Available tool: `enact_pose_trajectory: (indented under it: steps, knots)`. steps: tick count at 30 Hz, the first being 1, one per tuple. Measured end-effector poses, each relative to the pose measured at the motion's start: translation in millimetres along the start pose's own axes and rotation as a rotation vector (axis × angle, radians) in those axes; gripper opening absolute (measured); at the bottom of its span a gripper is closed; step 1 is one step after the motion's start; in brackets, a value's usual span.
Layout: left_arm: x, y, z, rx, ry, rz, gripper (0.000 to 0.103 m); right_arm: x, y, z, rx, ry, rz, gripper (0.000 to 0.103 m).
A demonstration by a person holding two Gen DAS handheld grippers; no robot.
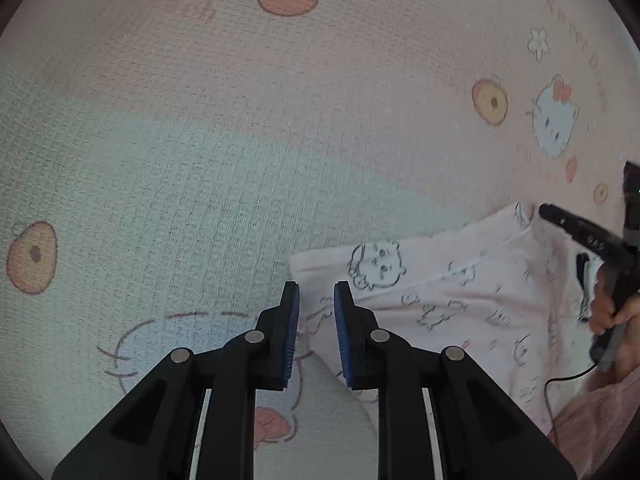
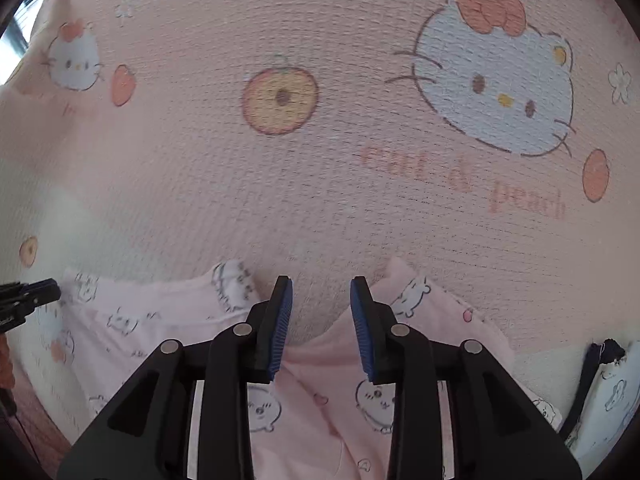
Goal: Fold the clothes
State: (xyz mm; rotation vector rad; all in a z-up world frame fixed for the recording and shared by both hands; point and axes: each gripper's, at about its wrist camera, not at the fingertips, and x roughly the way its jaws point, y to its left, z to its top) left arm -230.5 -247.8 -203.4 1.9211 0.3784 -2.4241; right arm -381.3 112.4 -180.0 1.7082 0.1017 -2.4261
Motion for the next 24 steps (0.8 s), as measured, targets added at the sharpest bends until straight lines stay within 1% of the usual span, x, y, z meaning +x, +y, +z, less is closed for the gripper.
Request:
enact_pose_trajectory:
  steps: [2,3,4,6,9,13,16,17,19,21,22,23,24]
  knots:
    - [-1.2,5.4,2.8,-0.044,-0.011,-0.041,0.019,10.6,13.7,0.8,-0.062,0.042,-0.004,0.030]
    - [2.0,4.2,2.7,-0.040,-0.007,-0.029,0.019,10.7,26.4,-3.5,-0.115,0.051,0.015,0.030]
    - [5.9,-5.2,3.9,-0.023,-0.012,-0.007,0.019,10.8,39.1,-7.8,-0.167,0.061,0.035,0.030]
    - [4.7,-13.5,2.6,0.011,-0.013,0.028,0.019,9.8,63.6,-17.0,-0.267,0.076,0.075,0.030]
    - [7.2,-23.8,3.0,0.034,-0.012,0.047,0.019,4.7,85.4,-31.5,-0.348,0.084,0.111,0.030]
    - [5.8,-23.8,-3.1,0.023,-0.012,0.042,0.019,1.1,91.3,-36.8,-0.353,0.079,0.125,0.030]
    - [0.4,-14.7,5.5,0.037,-0.014,0.055,0.019,-8.4,100.4,-37.1,-0.389,0.061,0.135,0.030]
    - [-1.6,-11.3,8.8,0.042,-0.015,0.059,0.019,-10.0,105.6,-37.4,-0.414,0.058,0.129,0.030]
    - [1.7,-17.3,8.6,0.069,-0.032,0.075,0.019,-7.3,116.8,-37.7,-0.468,0.062,0.096,0.031]
    - [2.5,-27.4,4.8,0.103,-0.061,0.087,0.020,0.3,123.3,-34.9,-0.478,0.057,0.067,0.030]
    - [2.6,-32.0,2.9,0.121,-0.079,0.104,0.019,2.1,124.4,-31.5,-0.463,0.043,0.054,0.026]
    - [2.0,-35.1,1.7,0.136,-0.095,0.119,0.017,1.9,123.3,-26.2,-0.431,0.022,0.038,0.023]
    - [0.0,-35.9,1.6,0.143,-0.110,0.124,0.011,1.7,120.8,-20.4,-0.393,0.002,0.009,0.014]
